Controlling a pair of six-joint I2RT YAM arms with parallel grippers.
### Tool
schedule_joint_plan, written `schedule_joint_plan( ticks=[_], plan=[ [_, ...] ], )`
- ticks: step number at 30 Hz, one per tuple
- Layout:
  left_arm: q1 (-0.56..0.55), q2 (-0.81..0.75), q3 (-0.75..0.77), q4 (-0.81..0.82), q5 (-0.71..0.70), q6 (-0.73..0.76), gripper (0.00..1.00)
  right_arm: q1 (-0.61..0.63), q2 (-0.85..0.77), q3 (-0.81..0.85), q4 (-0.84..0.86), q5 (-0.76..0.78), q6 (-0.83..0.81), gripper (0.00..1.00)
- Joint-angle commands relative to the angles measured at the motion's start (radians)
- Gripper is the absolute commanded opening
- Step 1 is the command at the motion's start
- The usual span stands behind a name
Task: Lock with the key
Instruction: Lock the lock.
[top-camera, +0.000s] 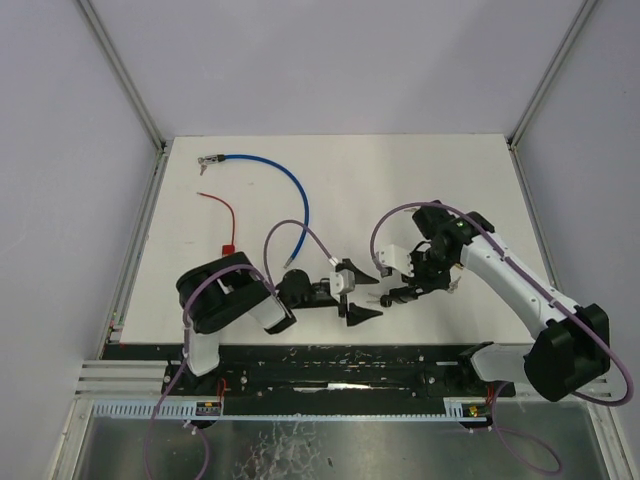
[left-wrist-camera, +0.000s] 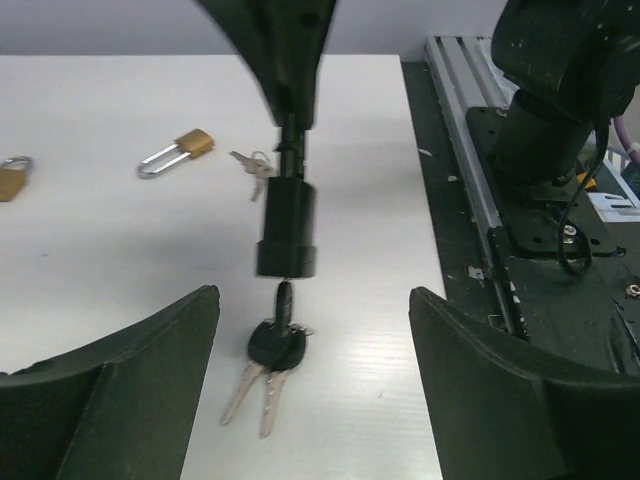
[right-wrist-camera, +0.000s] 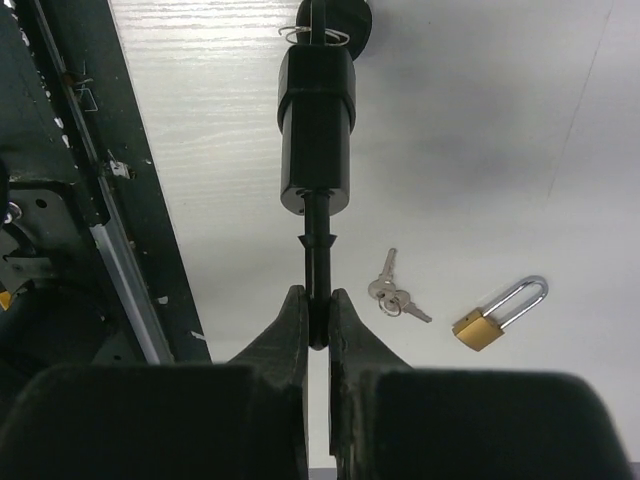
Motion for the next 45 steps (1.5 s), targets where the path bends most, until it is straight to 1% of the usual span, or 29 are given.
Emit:
schedule_joint_plan(
  ticks=[1,2,6,14,19,21,29,34,38,42,45],
  plan=[
    [-0.066,0.081,0.059,0.084,-0.106,0.078,0.76,0.080,0.041,0.070,-0.041,0.097,0.068,0.00],
    [-0.069,0.099,0.072,0.084,-0.120,0.081,0.75,0.090,0.054,0.073,-0.040,0.104,0.096,0.00],
    [-0.077,0.145,0.099,0.088,-0.159,0.100,0.75,0.115,0.088,0.077,-0.029,0.110,0.123,0.00],
    [-0.078,0.222,0.148,0.087,-0.128,0.059,0.68,0.130,0.127,0.086,-0.007,0.063,0.143,0.00],
    [-0.079,0.244,0.172,0.086,-0.097,0.038,0.58,0.135,0.137,0.083,0.010,0.031,0.145,0.00],
    [-0.076,0.251,0.179,0.086,-0.092,0.036,0.56,0.136,0.139,0.084,0.013,0.016,0.145,0.00],
    [-0.072,0.279,0.169,0.089,-0.096,0.051,0.55,0.135,0.116,0.095,0.027,-0.006,0.147,0.00],
    [-0.055,0.232,0.130,0.092,-0.058,0.050,0.56,0.135,0.073,0.067,0.046,0.008,0.143,0.00],
    [-0.028,0.182,0.089,0.092,-0.031,0.044,0.59,0.135,0.041,0.045,0.067,0.011,0.143,0.00],
    [0.008,0.146,0.049,0.091,0.007,0.019,0.63,0.135,0.009,0.030,0.091,-0.004,0.137,0.00],
    [0.018,0.126,0.029,0.091,0.006,0.019,0.67,0.136,0.000,0.020,0.099,-0.018,0.126,0.00]
  ],
)
